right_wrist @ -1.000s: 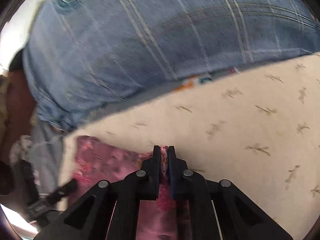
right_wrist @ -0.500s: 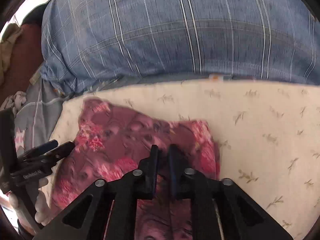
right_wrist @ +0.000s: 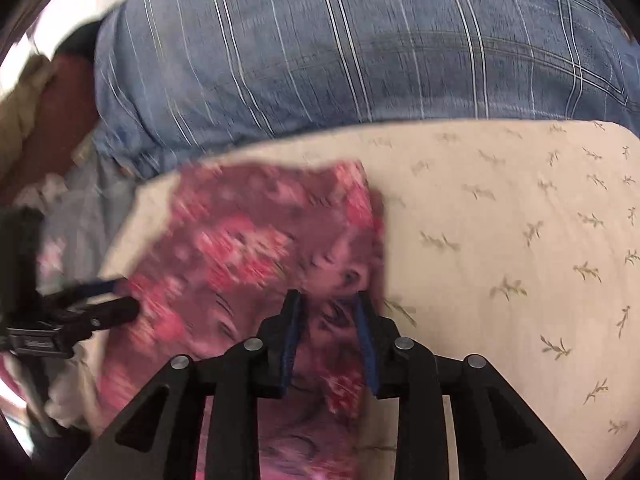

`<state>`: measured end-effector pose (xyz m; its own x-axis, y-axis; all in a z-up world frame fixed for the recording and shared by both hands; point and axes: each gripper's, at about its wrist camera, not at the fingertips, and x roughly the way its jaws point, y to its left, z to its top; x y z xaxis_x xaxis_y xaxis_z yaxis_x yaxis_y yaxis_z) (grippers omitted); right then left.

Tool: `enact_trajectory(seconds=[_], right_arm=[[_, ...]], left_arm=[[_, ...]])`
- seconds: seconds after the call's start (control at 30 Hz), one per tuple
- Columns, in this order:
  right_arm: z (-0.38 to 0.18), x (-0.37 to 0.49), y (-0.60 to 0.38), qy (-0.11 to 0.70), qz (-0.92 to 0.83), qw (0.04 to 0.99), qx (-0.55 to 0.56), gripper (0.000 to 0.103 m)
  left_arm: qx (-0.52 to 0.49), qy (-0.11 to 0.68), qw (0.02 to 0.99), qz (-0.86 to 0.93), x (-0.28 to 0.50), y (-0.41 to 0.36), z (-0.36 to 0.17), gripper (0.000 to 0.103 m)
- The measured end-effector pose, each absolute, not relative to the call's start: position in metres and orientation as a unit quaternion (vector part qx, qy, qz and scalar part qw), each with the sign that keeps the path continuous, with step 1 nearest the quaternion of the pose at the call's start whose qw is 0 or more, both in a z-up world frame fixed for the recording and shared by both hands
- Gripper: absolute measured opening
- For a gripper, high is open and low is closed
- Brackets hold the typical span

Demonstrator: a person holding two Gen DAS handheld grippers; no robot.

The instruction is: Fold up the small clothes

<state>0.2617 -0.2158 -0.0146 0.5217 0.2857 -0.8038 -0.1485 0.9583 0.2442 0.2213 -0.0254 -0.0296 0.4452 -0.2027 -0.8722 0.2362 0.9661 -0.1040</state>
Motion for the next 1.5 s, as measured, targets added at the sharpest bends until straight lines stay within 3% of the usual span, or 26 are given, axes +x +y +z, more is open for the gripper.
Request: enact_trajectory(seconds=[0.07, 0.33, 0.37, 0.43, 0.53, 0.6, 0.73, 0.8, 0.83, 0.9, 0.93, 0.97, 1.03, 1.13, 1.23, 1.3, 1.37, 1.5], right_arm=[[-0.012, 0.263, -0.223, 0.470, 0.116, 0.870, 0.091, 0.041], [-0.002, 0.220, -0.241, 0.492, 0.174, 0.840, 0.149, 0.048], [-0.007, 0.215, -0.243, 0.495, 0.176, 0.836, 0.157, 0.042], [-0.009, 0.206, -0.244, 0.477, 0.206, 0.836, 0.180, 0.014], [0.008, 0.191, -0.246, 0.431, 0.221, 0.857, 0.178, 0.012], [-0.006, 0.195, -0.246, 0.463, 0.189, 0.852, 0.154, 0.012], [0.000, 0.192, -0.254, 0.455, 0.199, 0.842, 0.210, 0.023], [0.006, 0.181, -0.253, 0.448, 0.224, 0.838, 0.218, 0.036], [0.006, 0.173, -0.254, 0.452, 0.231, 0.835, 0.213, 0.050], [-0.003, 0.162, -0.255, 0.468, 0.230, 0.829, 0.202, 0.054], [-0.012, 0.157, -0.256, 0.481, 0.227, 0.823, 0.201, 0.054], [-0.018, 0.154, -0.258, 0.489, 0.226, 0.817, 0.205, 0.044], [-0.029, 0.145, -0.259, 0.500, 0.232, 0.807, 0.213, 0.011], [-0.006, 0.128, -0.265, 0.445, 0.248, 0.834, 0.214, 0.010], [-0.018, 0.128, -0.266, 0.464, 0.216, 0.842, 0.171, 0.009], [-0.036, 0.132, -0.270, 0.483, 0.202, 0.832, 0.182, 0.010], [-0.030, 0.130, -0.277, 0.480, 0.197, 0.828, 0.214, 0.020], [0.013, 0.118, -0.273, 0.415, 0.205, 0.872, 0.162, 0.021]], left_arm=[[0.013, 0.502, 0.855, -0.127, 0.220, -0.026, -0.026, 0.102], [-0.071, 0.539, 0.817, -0.192, 0.201, -0.010, -0.025, 0.101], [-0.093, 0.549, 0.804, -0.210, 0.196, -0.013, -0.029, 0.101], [-0.112, 0.554, 0.795, -0.221, 0.187, -0.016, -0.032, 0.094], [-0.091, 0.549, 0.808, -0.193, 0.172, -0.018, -0.035, 0.089], [-0.088, 0.549, 0.811, -0.181, 0.168, -0.018, -0.033, 0.087], [-0.102, 0.556, 0.803, -0.189, 0.152, -0.003, -0.026, 0.086], [-0.098, 0.563, 0.798, -0.194, 0.143, 0.001, -0.029, 0.086], [-0.100, 0.567, 0.794, -0.196, 0.138, 0.000, -0.033, 0.087], [-0.107, 0.573, 0.788, -0.197, 0.139, -0.002, -0.040, 0.088], [-0.104, 0.565, 0.796, -0.192, 0.136, -0.004, -0.039, 0.089], [-0.100, 0.564, 0.798, -0.190, 0.136, -0.006, -0.037, 0.088], [-0.102, 0.572, 0.790, -0.195, 0.131, -0.012, -0.037, 0.087], [-0.081, 0.569, 0.799, -0.180, 0.125, -0.013, -0.039, 0.080], [-0.081, 0.560, 0.806, -0.173, 0.124, -0.014, -0.039, 0.079], [-0.074, 0.561, 0.808, -0.165, 0.118, -0.013, -0.036, 0.077], [-0.072, 0.561, 0.808, -0.165, 0.107, -0.005, -0.030, 0.077], [-0.040, 0.507, 0.839, -0.193, 0.088, -0.015, 0.002, 0.076]])
